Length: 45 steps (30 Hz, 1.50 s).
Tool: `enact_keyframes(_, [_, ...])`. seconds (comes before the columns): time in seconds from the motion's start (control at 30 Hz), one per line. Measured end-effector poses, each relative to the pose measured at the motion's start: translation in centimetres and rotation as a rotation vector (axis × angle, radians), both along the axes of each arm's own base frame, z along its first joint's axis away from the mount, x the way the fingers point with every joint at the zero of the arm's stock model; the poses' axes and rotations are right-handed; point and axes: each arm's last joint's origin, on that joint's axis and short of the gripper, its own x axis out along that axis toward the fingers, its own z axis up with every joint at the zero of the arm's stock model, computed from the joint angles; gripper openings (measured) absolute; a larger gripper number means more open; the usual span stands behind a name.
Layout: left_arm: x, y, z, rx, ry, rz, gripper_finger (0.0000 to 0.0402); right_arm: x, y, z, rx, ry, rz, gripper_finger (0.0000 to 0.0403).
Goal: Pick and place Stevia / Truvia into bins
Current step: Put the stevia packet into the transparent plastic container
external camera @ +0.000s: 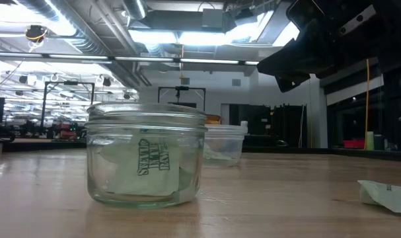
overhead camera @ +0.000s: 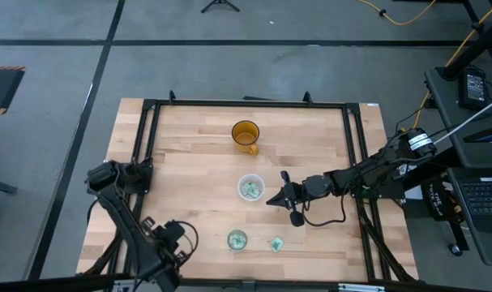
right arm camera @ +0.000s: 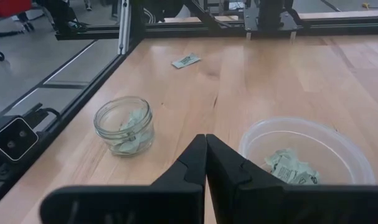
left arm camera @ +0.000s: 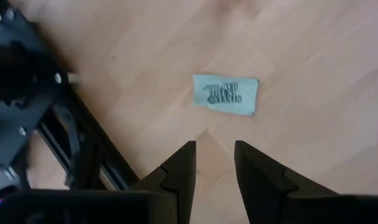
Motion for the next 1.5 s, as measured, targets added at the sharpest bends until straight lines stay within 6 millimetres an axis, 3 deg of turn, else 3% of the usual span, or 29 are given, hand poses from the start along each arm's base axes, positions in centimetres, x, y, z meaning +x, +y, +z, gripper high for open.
enact_keyframes(0.23, [0.3, 1.9, -0.1, -0.027, -0.032, -0.096, 0.0105, 0.0, 0.0, 0.0, 0.000, 0.001, 0.000, 0.0012])
enact_keyframes(0.47, [-1.6, 4.6, -0.2, -0.089, -0.133, -0.094, 0.0105, 0.0, 0.0, 0.0, -0.002, 0.001, 0.000, 0.0012])
enact_keyframes(0.77, [-3.0, 7.3, -3.9, -0.252, -0.233, -0.055, 0.0102, 0.0, 0.0, -0.1, -0.006, 0.007, 0.001, 0.0012])
enact_keyframes(1.07, [-3.1, 7.6, -5.8, -0.324, -0.251, -0.043, 0.0103, 0.0, 0.0, -0.1, -0.008, 0.009, 0.001, 0.0012])
enact_keyframes(1.3, [-3.0, 7.6, -6.0, -0.311, -0.257, -0.029, 0.0103, 0.0, 0.0, -0.1, -0.008, 0.009, 0.001, 0.0012])
enact_keyframes(1.5, [-2.7, 7.1, -7.8, -0.273, -0.208, -0.043, 0.0096, 0.0, 0.0, -0.1, -0.008, 0.009, 0.001, 0.0012])
